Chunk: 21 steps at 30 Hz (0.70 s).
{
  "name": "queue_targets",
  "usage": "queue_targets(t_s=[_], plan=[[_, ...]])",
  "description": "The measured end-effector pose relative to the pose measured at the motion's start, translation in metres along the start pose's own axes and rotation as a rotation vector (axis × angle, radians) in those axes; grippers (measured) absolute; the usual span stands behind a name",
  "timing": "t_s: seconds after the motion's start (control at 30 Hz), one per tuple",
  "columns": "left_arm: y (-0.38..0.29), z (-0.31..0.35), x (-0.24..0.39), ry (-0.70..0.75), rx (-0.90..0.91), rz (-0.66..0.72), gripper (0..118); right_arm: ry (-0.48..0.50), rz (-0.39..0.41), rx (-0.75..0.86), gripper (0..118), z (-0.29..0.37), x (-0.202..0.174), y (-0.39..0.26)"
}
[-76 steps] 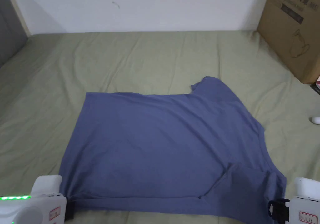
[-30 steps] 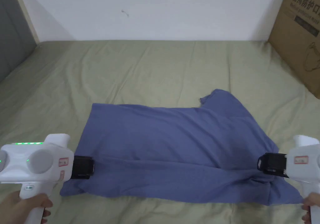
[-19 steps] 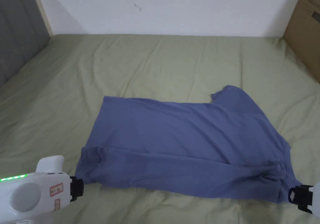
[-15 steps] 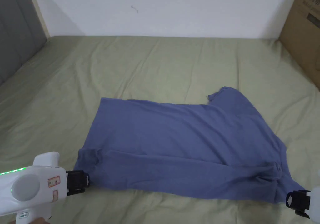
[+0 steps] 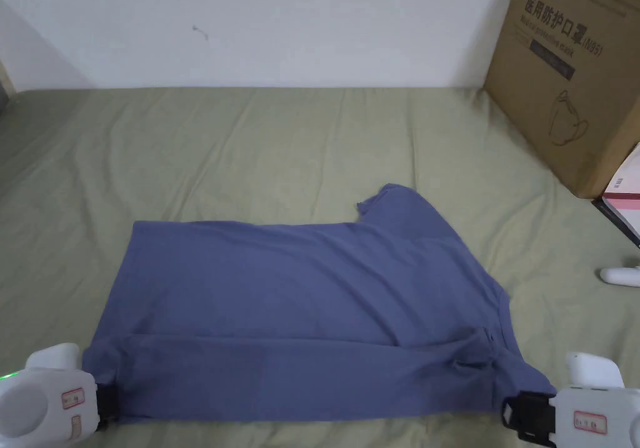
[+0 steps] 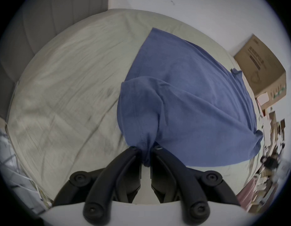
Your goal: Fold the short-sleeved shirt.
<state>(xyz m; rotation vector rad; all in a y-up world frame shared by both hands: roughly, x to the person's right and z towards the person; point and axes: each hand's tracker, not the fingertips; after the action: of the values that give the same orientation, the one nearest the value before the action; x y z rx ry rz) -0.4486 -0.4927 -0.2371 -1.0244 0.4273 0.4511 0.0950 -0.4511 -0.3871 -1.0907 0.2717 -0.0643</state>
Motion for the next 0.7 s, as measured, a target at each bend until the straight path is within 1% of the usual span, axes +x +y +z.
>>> queue_targets(t_s=[0.03,0.07,0.1,0.17,0.2,0.23,0.27,0.3,0.33,0.37,0.4,0.43,0.47,0.6,0.7], plan=[[0.000,0.003,0.002,0.002,-0.003,-0.023,9,-0.029,0.006,0.013,71,-0.003,0.001,0.005],[0.001,0.006,0.003,-0.001,-0.006,-0.041,9,-0.020,0.004,0.026,91,-0.014,0.006,0.015],[0.001,0.008,0.003,-0.003,-0.002,-0.036,9,-0.013,-0.002,0.023,100,-0.023,0.011,0.025],[0.001,0.009,-0.001,-0.016,-0.003,-0.023,9,-0.012,-0.029,0.011,100,-0.042,0.013,0.038],[0.002,0.008,-0.002,-0.021,-0.011,-0.013,9,-0.016,-0.037,-0.002,98,-0.052,0.011,0.039],[0.001,0.007,-0.002,-0.023,-0.013,-0.009,9,-0.013,-0.044,-0.036,85,-0.066,0.013,0.042],[0.000,0.009,-0.004,-0.025,-0.016,-0.009,9,-0.030,-0.045,-0.087,60,-0.078,0.012,0.042],[-0.001,0.009,-0.003,-0.024,-0.022,-0.013,9,-0.057,-0.050,-0.121,41,-0.083,0.008,0.040],[-0.001,0.010,0.000,-0.023,-0.026,-0.025,9,-0.033,-0.027,-0.074,36,-0.085,0.008,0.039],[-0.002,0.013,0.003,-0.008,-0.020,-0.060,9,-0.057,0.045,-0.056,24,-0.076,0.001,0.041],[-0.001,0.012,-0.001,-0.003,-0.022,-0.090,9,-0.013,0.046,-0.053,16,-0.072,-0.002,0.043],[0.000,0.014,0.000,0.004,-0.024,-0.105,9,-0.026,0.025,-0.049,16,-0.069,-0.005,0.044],[0.000,0.017,0.000,0.005,-0.021,-0.108,9,-0.042,0.029,-0.045,15,-0.060,-0.007,0.041],[-0.006,0.040,-0.004,-0.009,-0.006,-0.143,9,-0.006,-0.002,-0.010,15,-0.034,0.003,0.041],[-0.022,0.057,-0.008,0.016,-0.020,-0.214,9,0.006,-0.022,-0.009,15,-0.010,0.008,0.030]])
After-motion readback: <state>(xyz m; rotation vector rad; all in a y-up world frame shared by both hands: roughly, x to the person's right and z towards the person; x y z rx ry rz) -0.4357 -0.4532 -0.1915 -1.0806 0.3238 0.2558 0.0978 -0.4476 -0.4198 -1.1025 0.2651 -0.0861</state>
